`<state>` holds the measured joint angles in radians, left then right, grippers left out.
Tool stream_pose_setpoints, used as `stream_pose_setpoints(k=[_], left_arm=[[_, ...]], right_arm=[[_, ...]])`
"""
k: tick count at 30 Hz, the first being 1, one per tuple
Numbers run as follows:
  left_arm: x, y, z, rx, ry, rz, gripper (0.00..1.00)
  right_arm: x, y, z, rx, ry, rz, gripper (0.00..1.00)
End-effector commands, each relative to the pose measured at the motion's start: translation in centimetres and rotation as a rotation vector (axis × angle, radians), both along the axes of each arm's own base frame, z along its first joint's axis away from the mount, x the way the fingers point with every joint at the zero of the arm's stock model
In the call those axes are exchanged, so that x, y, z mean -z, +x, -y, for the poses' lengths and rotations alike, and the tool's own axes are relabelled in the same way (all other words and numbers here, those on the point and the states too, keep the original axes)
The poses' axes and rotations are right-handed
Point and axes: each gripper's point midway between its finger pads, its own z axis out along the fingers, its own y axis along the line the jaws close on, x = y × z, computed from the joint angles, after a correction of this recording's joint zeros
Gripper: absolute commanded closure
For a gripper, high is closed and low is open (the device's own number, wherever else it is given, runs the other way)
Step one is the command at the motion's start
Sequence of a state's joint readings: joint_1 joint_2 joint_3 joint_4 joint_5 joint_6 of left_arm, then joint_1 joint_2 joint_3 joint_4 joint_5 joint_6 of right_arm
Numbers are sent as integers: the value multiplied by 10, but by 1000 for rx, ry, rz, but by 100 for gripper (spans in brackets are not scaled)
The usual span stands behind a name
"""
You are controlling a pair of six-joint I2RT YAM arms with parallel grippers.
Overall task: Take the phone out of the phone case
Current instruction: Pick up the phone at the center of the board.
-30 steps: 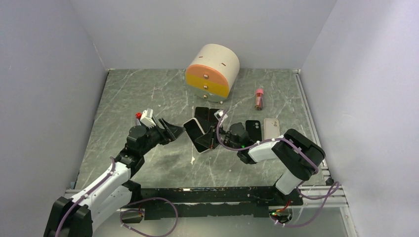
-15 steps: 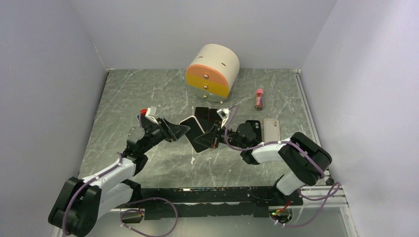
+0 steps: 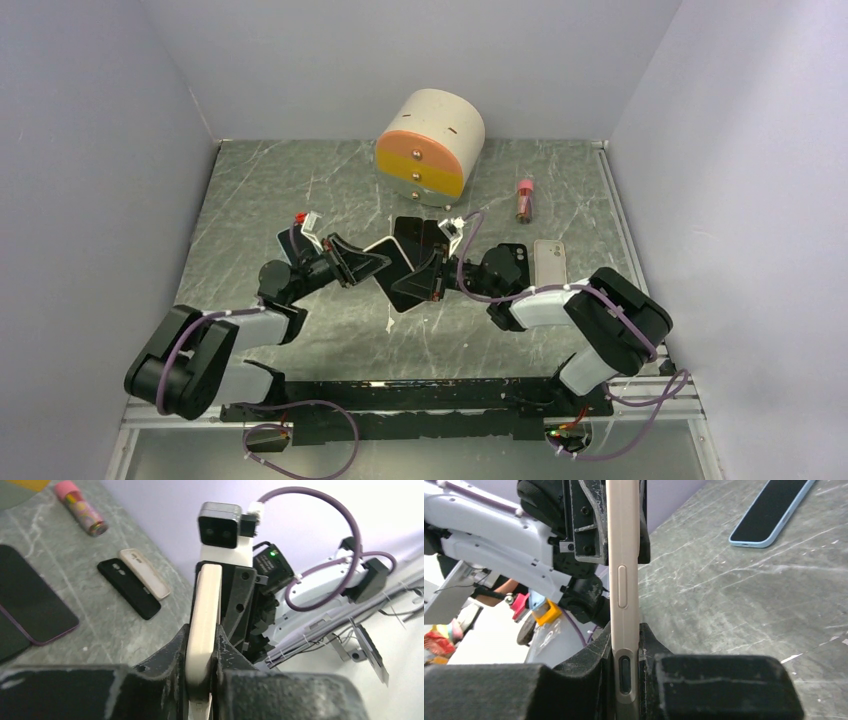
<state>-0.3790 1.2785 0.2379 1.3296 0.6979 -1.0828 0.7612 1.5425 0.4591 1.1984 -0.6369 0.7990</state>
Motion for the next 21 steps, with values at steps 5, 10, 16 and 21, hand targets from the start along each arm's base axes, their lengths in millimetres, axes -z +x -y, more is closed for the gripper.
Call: stream_pose_setpoints(k=[5, 10, 16, 21], left_arm=[[-25, -14, 3, 77, -67, 117, 97], [-30, -17, 2, 80, -45, 144, 98], [-37, -21, 0, 68, 1, 189, 97], [-48, -26, -3, 56, 18, 234, 97]], right_arm=[[-46, 1, 10, -16, 71, 211, 87], [-32, -9, 32, -99, 7, 255, 69], [-15, -12, 44, -108, -136, 341, 52], [-7, -13, 54, -121, -239, 444, 42]])
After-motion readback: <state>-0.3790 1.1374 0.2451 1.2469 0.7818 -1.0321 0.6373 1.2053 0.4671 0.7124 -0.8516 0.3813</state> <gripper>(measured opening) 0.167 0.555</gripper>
